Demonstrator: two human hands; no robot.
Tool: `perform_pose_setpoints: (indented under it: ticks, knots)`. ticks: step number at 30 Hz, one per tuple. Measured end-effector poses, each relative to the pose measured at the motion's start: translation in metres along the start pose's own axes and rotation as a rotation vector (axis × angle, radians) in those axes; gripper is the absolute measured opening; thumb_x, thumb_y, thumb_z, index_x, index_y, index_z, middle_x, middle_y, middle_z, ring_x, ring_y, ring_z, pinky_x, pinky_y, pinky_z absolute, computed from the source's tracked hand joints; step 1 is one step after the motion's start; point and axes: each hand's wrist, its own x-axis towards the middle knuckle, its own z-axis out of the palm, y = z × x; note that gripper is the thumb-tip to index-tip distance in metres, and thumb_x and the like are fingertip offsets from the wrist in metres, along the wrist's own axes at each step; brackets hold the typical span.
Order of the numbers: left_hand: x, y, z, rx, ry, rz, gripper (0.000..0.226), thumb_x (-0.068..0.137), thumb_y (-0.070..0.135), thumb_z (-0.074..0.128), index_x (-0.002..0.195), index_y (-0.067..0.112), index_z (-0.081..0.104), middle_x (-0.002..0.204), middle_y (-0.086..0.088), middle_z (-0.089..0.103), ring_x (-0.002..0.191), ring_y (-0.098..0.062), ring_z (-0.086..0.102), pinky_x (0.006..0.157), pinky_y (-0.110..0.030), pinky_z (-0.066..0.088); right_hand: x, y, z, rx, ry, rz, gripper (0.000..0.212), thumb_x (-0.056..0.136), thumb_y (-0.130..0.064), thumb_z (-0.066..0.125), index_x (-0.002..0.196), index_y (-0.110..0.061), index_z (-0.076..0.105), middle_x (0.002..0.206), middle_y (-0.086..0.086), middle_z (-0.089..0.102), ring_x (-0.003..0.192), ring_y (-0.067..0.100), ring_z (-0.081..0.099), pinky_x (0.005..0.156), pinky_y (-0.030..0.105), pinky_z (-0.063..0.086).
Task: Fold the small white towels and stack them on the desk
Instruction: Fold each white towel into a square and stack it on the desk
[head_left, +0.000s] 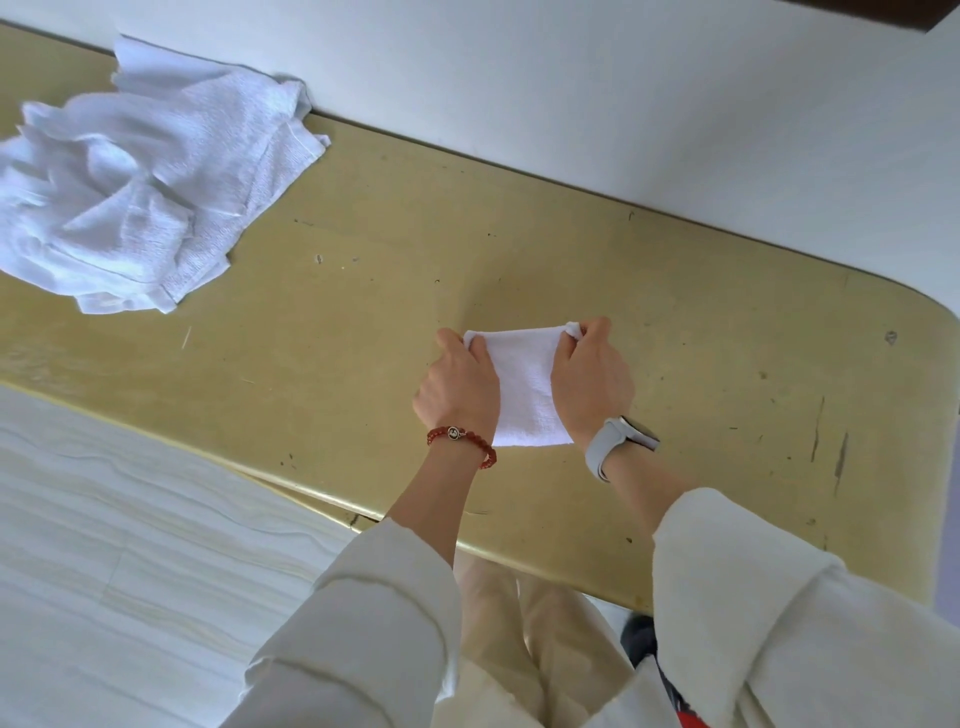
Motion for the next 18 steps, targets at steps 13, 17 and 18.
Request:
perform_pose_setpoints:
  ticks: [13, 17, 18]
  knots:
    - [-0.016, -0.038, 0.016, 0.184, 0.332, 0.718, 0.039, 0.082, 0.009, 0.037, 0.116, 0.008, 0.057, 0.124, -0.009, 0.059, 0.117, -0.024, 0.053, 0.084, -0.035, 0.044, -0.022, 0.025, -0.002, -0.390, 0.134, -0.725, 0.046, 0.085, -0.017, 0.029, 0.124, -0.011, 0.053, 0.127, 0.011, 0.055, 0.120, 0.030, 0.051, 0.105, 0.048, 0.028]
    - [-0.014, -0.049, 0.028, 0.388, 0.164, 0.708, 0.051, 0.091, 0.027, 0.028, 0.136, 0.002, 0.037, 0.142, -0.011, 0.043, 0.132, -0.023, 0.040, 0.101, -0.051, 0.037, -0.011, 0.037, 0.009, -0.605, -0.098, -0.719, 0.050, 0.092, -0.032, 0.025, 0.137, -0.019, 0.041, 0.144, 0.010, 0.040, 0.133, 0.031, 0.036, 0.105, 0.060, 0.024]
    - [-0.013, -0.054, 0.028, 0.412, 0.132, 0.699, 0.054, 0.092, 0.031, 0.028, 0.137, 0.002, 0.033, 0.144, -0.012, 0.040, 0.133, -0.023, 0.038, 0.103, -0.053, 0.033, -0.009, 0.041, 0.010, -0.619, -0.131, -0.713, 0.051, 0.093, -0.035, 0.023, 0.141, -0.023, 0.034, 0.148, 0.008, 0.034, 0.137, 0.030, 0.030, 0.106, 0.061, 0.019]
